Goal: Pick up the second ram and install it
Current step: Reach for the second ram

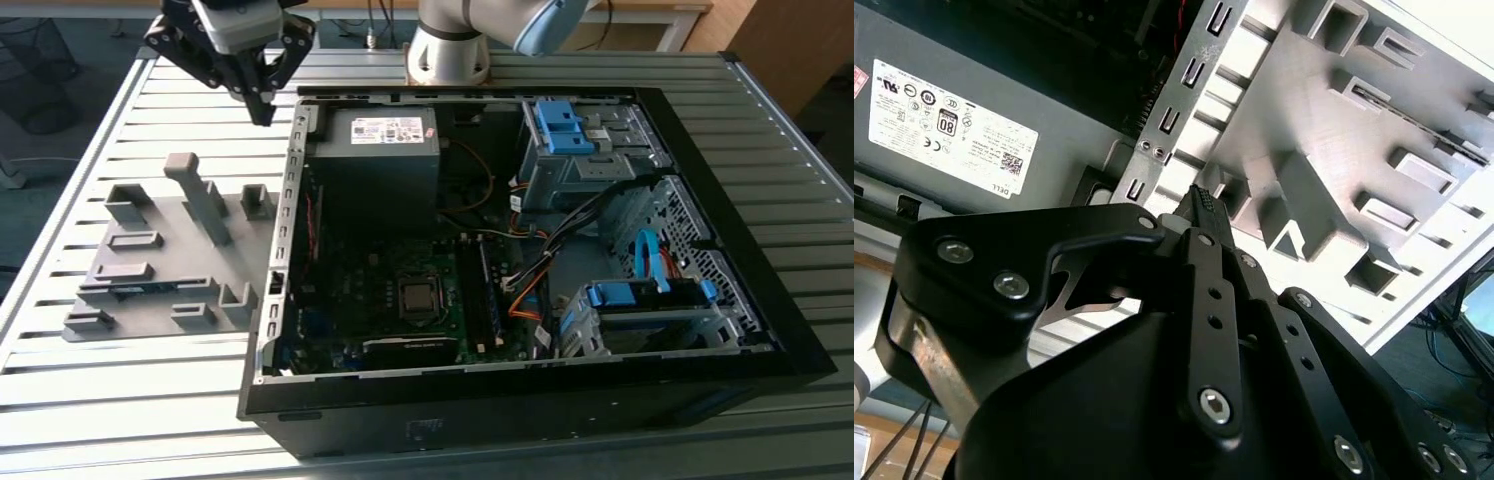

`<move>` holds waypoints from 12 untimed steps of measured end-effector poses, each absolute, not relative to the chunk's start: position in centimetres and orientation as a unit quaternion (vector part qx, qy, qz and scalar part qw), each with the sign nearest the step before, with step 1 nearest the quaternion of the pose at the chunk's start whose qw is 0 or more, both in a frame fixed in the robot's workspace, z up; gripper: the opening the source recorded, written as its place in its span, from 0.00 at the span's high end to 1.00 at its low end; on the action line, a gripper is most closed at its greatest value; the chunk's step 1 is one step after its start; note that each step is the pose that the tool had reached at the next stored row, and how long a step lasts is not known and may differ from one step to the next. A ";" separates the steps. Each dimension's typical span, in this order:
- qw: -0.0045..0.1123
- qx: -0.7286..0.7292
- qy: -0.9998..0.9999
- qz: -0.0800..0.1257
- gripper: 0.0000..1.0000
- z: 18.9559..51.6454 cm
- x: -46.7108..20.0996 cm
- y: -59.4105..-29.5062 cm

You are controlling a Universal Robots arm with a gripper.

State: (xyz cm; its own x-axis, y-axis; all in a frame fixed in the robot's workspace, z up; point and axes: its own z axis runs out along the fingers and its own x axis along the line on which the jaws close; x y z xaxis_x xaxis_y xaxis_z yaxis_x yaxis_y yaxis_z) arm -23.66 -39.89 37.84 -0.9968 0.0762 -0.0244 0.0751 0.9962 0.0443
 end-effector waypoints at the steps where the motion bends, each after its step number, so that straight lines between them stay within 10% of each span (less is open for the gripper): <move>1: 0.013 0.038 0.999 0.022 0.89 37.8 -23.7 -39.9; 12: 0.013 0.038 0.999 0.022 0.89 37.8 -24.1 -39.9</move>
State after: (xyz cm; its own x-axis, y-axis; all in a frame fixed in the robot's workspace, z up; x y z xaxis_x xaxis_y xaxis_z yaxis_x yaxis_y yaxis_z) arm -24.06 -39.89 37.78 -0.9968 0.0762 -0.0245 0.0751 0.9962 0.0444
